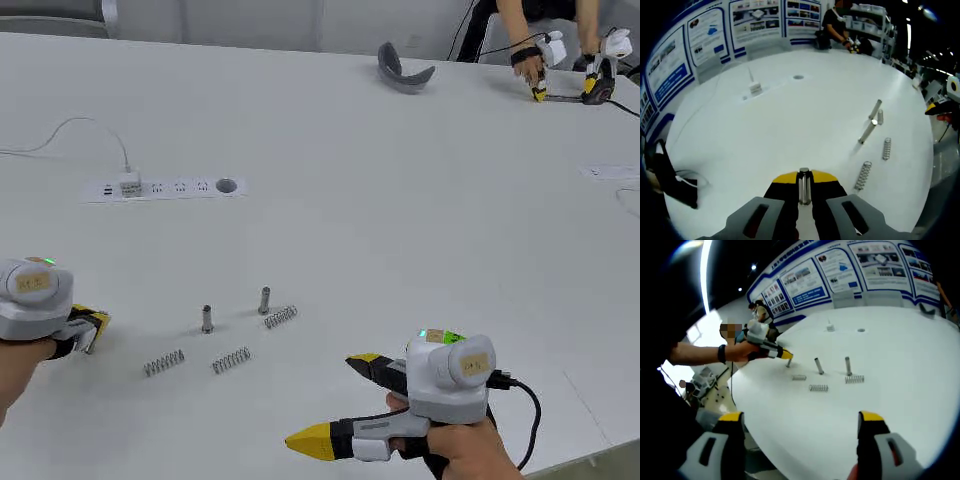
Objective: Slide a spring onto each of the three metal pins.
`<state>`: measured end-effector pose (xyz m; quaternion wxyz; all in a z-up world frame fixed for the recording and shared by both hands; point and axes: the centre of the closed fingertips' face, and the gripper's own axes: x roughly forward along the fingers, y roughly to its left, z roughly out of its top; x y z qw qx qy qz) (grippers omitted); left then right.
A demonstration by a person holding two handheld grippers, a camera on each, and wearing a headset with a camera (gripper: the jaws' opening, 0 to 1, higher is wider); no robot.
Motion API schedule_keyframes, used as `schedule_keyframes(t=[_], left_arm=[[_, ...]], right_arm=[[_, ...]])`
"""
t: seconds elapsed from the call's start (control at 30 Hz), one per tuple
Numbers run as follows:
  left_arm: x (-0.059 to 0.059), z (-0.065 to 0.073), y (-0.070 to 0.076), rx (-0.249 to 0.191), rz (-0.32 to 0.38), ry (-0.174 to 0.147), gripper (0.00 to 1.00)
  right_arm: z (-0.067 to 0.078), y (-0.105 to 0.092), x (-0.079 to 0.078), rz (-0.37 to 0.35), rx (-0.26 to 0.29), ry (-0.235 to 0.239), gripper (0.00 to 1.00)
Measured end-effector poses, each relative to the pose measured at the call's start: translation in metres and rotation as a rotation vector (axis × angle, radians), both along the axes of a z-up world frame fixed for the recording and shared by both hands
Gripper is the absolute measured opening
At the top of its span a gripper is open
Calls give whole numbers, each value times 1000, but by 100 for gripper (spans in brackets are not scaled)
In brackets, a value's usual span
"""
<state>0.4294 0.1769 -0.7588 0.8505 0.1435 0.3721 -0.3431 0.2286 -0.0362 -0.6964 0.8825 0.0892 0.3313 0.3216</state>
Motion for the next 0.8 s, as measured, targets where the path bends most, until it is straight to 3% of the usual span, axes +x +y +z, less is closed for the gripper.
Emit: schedule_keyframes(t=[0.8], left_arm=[[-16, 10, 21, 1, 26, -21, 8]], right_arm=[[-1, 6, -3, 17, 0, 0, 95]])
